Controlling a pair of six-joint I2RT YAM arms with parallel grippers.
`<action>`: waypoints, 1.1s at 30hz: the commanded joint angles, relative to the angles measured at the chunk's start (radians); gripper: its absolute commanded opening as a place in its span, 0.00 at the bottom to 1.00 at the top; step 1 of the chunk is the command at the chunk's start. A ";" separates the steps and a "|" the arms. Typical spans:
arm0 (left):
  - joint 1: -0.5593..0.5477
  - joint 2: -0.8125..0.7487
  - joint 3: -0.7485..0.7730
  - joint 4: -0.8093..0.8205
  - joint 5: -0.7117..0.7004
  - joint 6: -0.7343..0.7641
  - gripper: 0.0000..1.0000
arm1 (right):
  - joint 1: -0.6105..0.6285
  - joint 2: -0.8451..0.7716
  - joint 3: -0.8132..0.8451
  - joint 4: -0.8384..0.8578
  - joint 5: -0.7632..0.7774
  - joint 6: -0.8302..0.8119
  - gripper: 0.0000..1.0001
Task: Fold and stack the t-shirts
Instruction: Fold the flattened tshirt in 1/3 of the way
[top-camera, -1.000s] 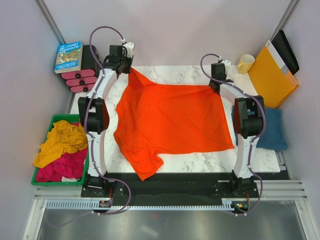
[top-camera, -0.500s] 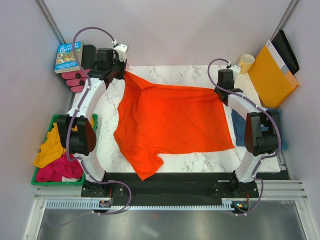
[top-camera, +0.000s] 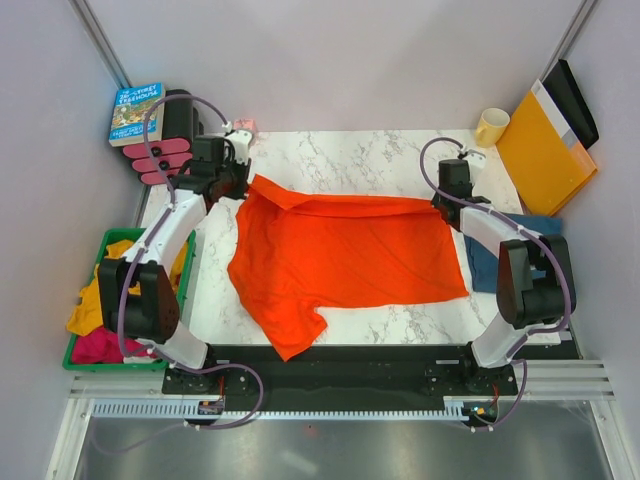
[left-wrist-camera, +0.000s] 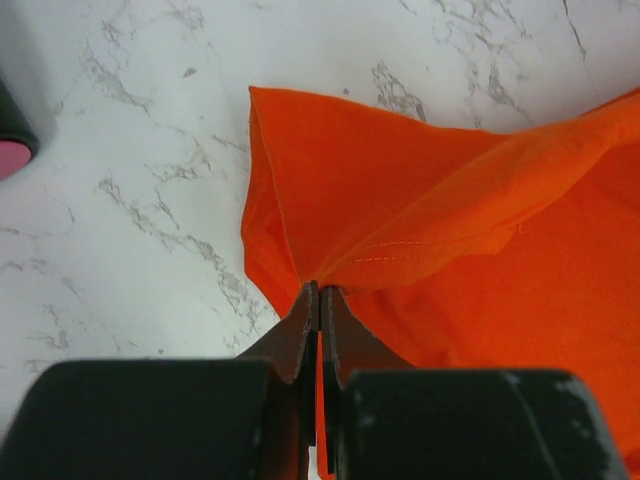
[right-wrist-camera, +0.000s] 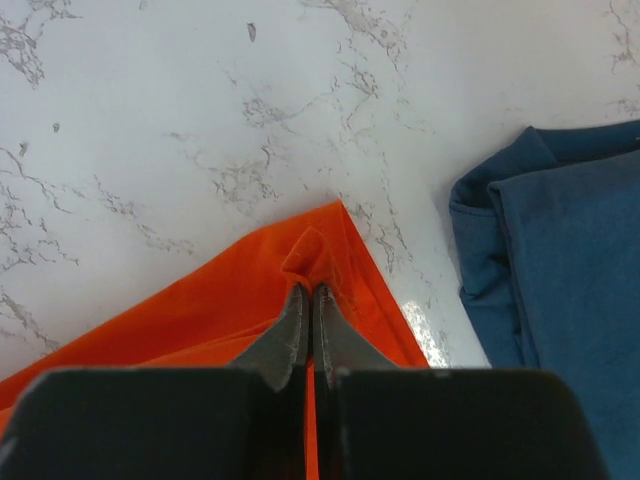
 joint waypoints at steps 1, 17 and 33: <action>-0.001 -0.079 -0.096 0.045 -0.008 -0.017 0.02 | -0.003 -0.004 -0.037 0.016 0.003 0.047 0.00; 0.001 -0.136 -0.289 0.018 0.053 0.004 0.02 | 0.007 0.092 -0.028 -0.043 -0.021 0.082 0.00; 0.001 -0.021 -0.314 -0.105 0.091 0.056 0.02 | 0.008 0.156 0.015 -0.201 -0.006 0.123 0.00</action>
